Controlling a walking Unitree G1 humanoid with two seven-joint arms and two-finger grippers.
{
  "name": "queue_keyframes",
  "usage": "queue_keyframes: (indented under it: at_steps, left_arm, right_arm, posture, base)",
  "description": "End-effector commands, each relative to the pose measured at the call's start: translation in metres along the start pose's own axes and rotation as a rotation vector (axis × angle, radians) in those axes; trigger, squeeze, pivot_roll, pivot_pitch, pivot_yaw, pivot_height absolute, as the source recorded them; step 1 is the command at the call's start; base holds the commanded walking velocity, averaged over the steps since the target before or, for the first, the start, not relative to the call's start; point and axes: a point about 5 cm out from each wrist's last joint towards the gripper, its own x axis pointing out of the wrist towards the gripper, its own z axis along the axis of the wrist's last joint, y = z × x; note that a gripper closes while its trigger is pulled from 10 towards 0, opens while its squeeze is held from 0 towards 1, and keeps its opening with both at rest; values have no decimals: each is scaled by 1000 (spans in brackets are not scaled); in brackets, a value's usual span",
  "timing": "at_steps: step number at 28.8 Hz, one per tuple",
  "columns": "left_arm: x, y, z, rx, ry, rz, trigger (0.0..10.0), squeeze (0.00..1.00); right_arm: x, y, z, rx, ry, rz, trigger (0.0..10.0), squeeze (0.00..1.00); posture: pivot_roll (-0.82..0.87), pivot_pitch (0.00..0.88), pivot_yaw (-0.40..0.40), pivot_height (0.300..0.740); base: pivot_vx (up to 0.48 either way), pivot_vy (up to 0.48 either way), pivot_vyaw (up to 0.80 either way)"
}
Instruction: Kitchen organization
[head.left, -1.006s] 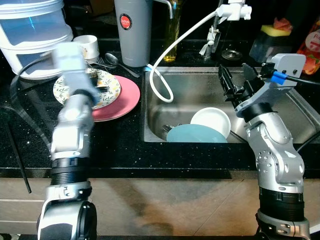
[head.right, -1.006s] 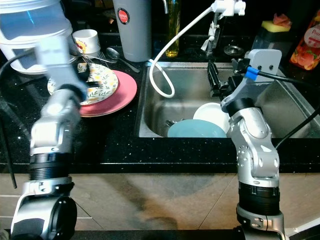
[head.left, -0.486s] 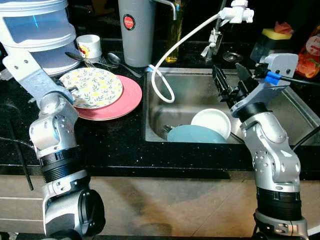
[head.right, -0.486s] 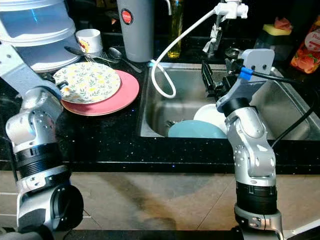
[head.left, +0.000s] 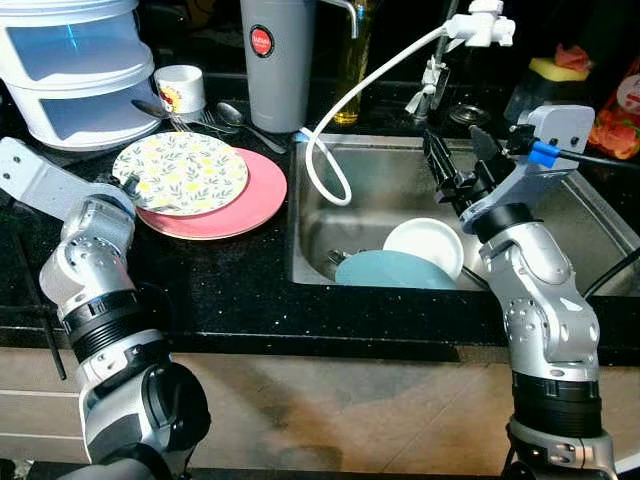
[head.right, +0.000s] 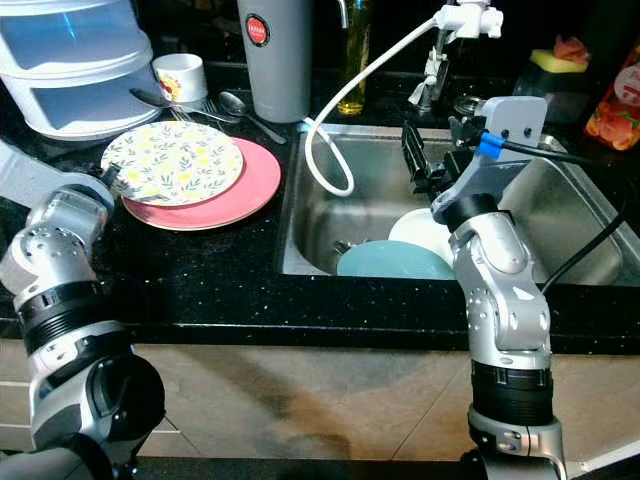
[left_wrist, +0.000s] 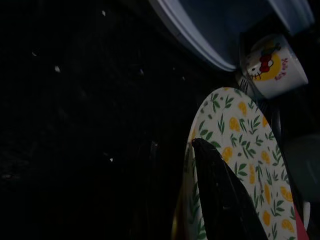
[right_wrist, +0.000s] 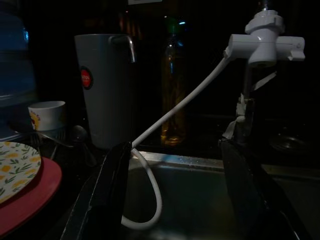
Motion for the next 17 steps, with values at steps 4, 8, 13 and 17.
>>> queue_keyframes:
  at_steps: [4, 8, 13, 17]
  left_arm:
    - [5, 2, 5, -38, 10, -1, 10000, 0]
    - [8, 2, 7, -18, 43, -21, 6275, 0]
    - [11, 2, 12, -3, 51, -28, 0, 0]
    - [12, 1, 18, -14, 68, -42, 0, 0]
  right_arm:
    - [0, -2, 2, 1, -4, -5, 10000, 0]
    - [0, -3, 2, 3, -5, -6, 10000, 0]
    - [0, -3, 2, 9, -7, -7, 10000, 0]
    - [1, -4, 3, 14, -9, -10, 10000, 0]
  posture:
    - [73, 79, -19, 740]
    - [71, 82, -20, 740]
    - [73, 82, -20, 740]
    - [74, 81, -20, 740]
  base:
    - [0, 0, 0]
    - [0, 0, 0]
    - [0, 0, 0]
    - [0, 0, 0]
